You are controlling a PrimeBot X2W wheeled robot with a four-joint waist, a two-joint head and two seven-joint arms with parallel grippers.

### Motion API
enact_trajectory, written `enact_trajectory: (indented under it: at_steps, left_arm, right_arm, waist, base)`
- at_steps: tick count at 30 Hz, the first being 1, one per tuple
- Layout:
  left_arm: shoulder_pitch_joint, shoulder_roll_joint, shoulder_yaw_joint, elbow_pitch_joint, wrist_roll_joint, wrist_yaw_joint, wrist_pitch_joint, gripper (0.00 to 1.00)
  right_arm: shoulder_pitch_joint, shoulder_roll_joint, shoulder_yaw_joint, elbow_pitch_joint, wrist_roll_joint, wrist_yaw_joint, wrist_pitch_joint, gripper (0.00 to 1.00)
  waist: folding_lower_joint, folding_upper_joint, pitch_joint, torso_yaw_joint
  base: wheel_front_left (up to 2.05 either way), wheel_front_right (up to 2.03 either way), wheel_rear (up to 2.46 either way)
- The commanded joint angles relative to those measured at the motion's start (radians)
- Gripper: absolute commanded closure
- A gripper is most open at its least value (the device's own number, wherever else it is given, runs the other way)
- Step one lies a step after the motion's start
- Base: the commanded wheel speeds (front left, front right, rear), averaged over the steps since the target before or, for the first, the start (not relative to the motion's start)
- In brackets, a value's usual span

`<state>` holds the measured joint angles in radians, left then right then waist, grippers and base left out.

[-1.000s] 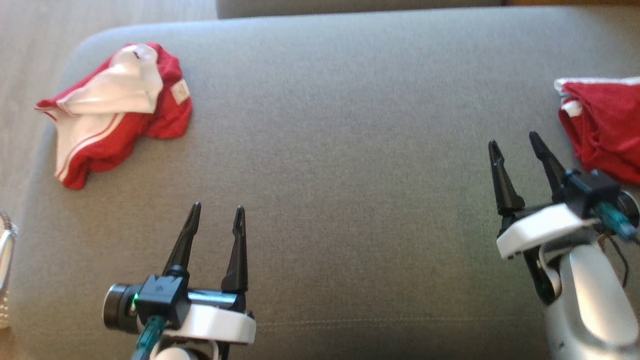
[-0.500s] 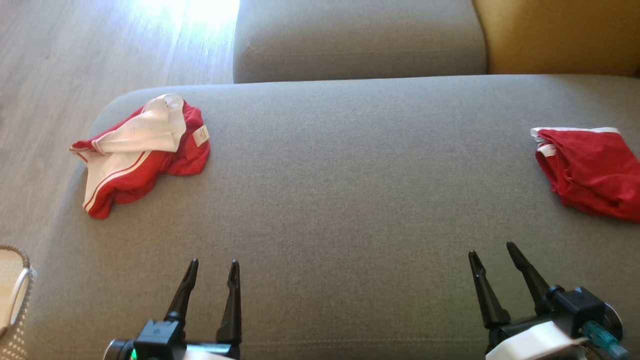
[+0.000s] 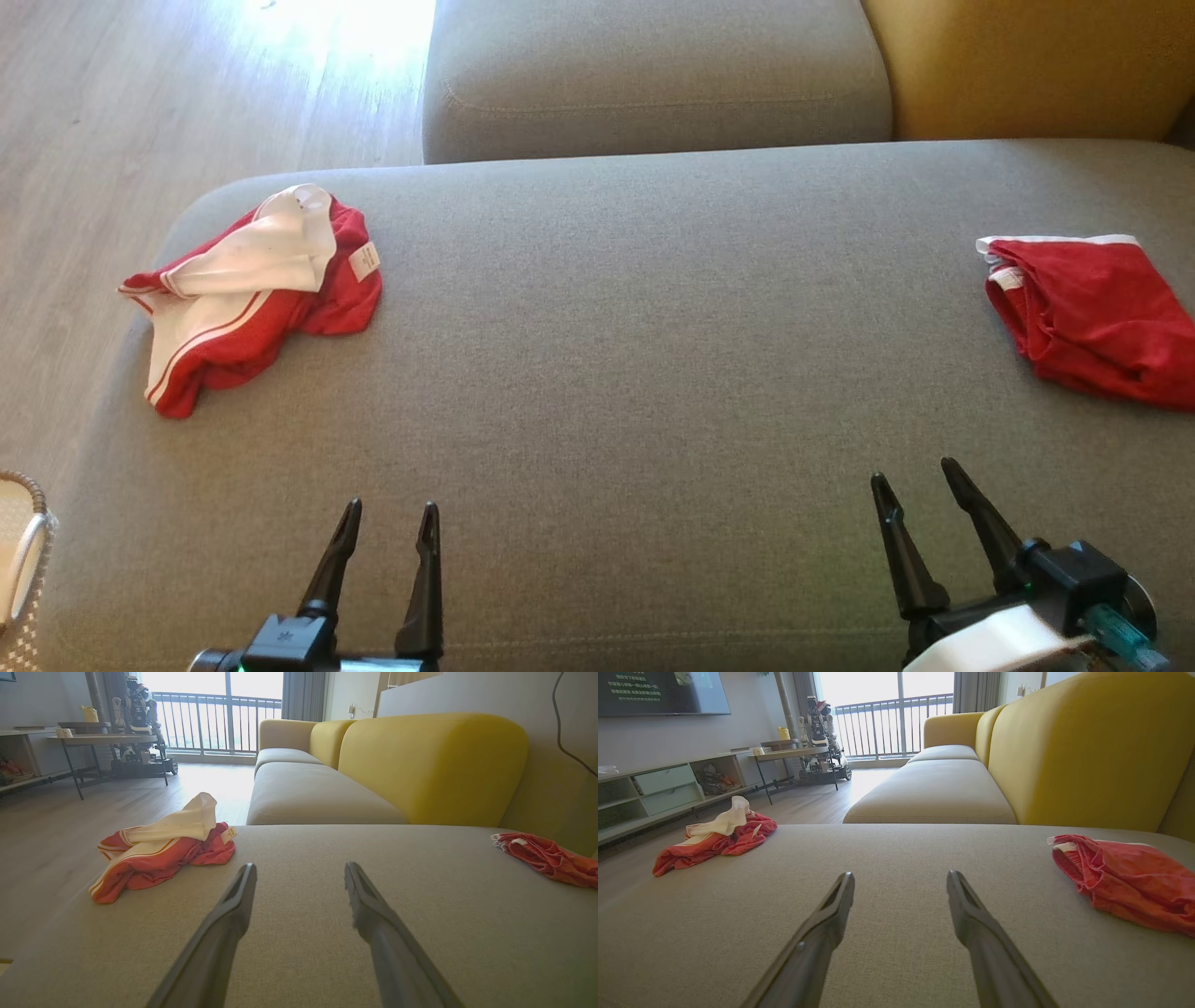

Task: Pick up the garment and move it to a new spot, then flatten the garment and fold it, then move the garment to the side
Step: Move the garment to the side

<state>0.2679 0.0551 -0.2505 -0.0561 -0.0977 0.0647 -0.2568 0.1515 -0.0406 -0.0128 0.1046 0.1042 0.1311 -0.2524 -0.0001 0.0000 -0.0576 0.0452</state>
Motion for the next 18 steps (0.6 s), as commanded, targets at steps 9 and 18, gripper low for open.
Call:
enact_trajectory:
  at_steps: [9, 18]
  left_arm:
    - [-0.036, -0.005, 0.031, -0.028, 0.013, -0.002, -0.005, 0.00]
    - [-0.040, -0.005, 0.030, -0.028, 0.012, 0.001, -0.005, 0.00]
  right_arm:
    - [-0.038, -0.010, 0.027, -0.023, 0.010, 0.000, -0.009, 0.00]
    - [-0.037, -0.010, 0.035, -0.023, 0.014, 0.000, -0.009, 0.00]
  waist:
    - [0.0001, 0.0000, 0.000, -0.003]
    - [0.0001, 0.0000, -0.004, 0.005]
  base:
    - [0.00, 0.00, 0.00]
    - [0.00, 0.00, 0.00]
